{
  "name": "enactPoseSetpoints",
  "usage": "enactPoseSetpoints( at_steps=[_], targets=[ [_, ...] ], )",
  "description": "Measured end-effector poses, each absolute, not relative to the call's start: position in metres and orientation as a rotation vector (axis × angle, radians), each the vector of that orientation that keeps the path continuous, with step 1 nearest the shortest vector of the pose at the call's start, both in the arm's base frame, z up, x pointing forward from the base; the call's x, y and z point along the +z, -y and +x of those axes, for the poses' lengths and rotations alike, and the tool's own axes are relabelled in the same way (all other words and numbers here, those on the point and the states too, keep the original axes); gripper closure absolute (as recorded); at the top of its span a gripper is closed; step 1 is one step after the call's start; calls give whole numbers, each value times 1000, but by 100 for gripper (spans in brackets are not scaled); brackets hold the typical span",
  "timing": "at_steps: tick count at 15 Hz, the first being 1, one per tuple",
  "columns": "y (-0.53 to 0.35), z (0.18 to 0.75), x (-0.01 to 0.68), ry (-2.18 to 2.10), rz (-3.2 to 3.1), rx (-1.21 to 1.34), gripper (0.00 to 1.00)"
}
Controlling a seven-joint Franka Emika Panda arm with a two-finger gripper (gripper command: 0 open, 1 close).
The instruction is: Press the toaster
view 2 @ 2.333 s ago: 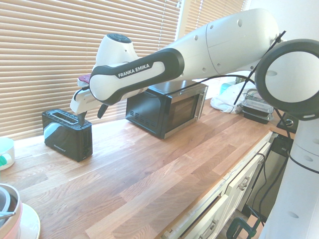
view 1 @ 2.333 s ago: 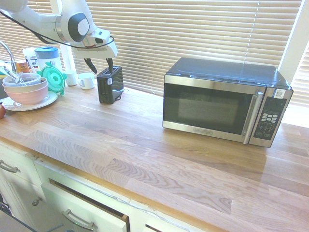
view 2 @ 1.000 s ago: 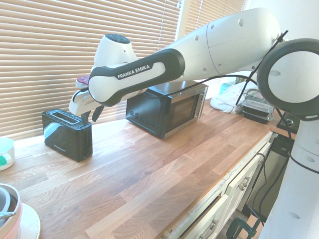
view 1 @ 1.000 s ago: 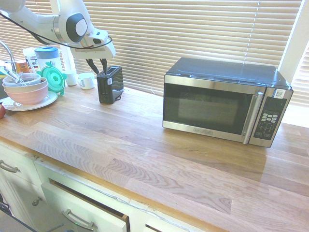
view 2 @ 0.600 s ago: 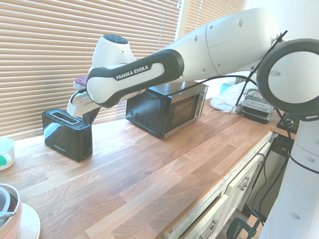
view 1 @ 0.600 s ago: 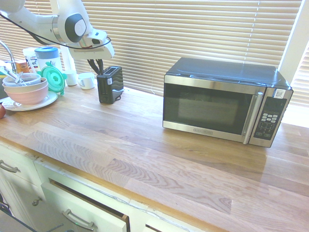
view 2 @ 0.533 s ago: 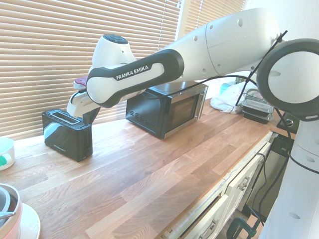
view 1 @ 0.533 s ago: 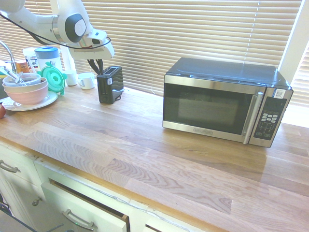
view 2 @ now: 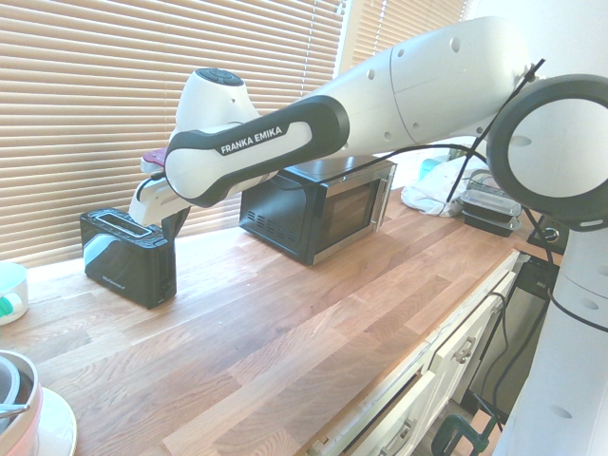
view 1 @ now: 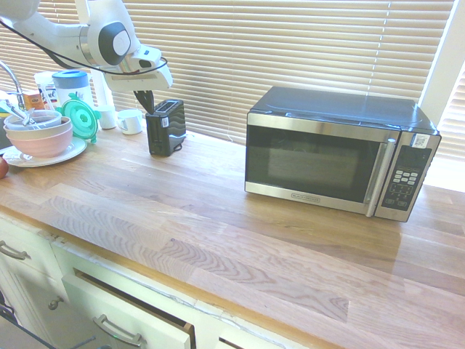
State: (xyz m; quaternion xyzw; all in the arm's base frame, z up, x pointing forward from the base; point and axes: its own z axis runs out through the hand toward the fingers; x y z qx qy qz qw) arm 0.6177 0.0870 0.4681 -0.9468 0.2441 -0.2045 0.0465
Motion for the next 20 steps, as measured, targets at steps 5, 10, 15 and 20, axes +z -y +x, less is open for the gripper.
enactPoseSetpoints(
  at_steps=[5,10,15,20],
  targets=[
    [-86,618,465,-727,-2905,-611,100],
    [-90,621,465,-697,-2926,-601,100],
    [-96,627,471,-669,-2946,-597,100],
    [-95,647,448,-643,-2968,-549,100]
  ],
)
